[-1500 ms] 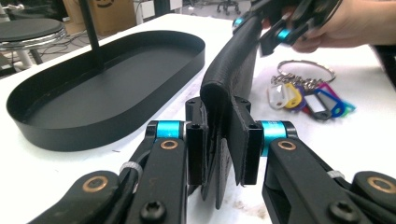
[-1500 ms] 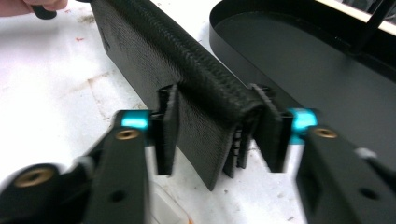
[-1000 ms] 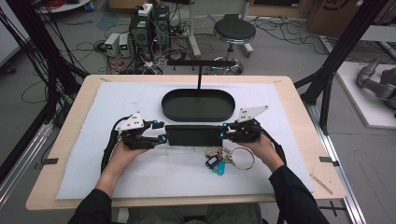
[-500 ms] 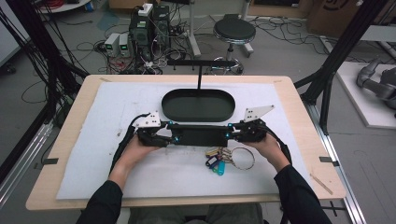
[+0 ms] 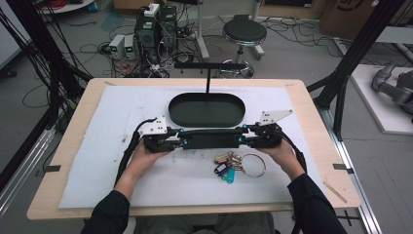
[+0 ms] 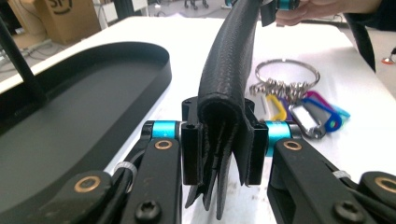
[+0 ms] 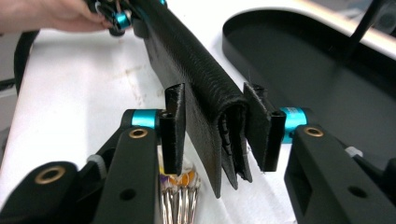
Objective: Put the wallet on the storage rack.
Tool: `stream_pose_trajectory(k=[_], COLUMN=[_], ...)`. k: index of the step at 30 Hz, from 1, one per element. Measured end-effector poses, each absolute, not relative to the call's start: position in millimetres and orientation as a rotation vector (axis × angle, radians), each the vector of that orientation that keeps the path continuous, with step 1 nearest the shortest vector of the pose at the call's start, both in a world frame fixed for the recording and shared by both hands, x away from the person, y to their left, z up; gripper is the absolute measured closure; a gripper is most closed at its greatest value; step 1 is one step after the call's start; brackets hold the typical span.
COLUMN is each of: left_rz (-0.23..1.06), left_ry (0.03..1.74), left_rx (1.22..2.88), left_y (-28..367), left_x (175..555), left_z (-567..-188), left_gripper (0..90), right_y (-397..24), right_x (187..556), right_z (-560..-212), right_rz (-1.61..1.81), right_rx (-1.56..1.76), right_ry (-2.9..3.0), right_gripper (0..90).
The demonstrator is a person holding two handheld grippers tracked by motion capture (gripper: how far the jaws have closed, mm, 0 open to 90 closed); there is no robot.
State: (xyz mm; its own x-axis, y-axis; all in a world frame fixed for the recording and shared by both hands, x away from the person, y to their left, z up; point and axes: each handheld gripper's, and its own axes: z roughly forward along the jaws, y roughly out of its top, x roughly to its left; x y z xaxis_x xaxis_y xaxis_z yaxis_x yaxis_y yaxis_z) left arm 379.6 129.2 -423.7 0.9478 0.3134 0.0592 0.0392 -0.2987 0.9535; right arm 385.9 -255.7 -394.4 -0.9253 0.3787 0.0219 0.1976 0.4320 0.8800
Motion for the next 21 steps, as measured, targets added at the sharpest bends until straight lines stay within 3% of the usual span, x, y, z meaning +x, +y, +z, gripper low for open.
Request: stream_pose_trajectory(k=[13,21], left_rz=[0.335,0.392], left_ry=[0.374,0.418], left_rx=[1.774,1.747], left_y=[133,128], left_x=[381,392], left_z=[-403,-394], left_gripper=[74.4,74.6], right_y=[-309,-338], right_x=[365,356], right_z=[-369,-368], right_rz=[1.493,1.486], right_rx=[0.738,0.842], right_ry=[2.205,2.046], right_gripper=[38.5,36.2])
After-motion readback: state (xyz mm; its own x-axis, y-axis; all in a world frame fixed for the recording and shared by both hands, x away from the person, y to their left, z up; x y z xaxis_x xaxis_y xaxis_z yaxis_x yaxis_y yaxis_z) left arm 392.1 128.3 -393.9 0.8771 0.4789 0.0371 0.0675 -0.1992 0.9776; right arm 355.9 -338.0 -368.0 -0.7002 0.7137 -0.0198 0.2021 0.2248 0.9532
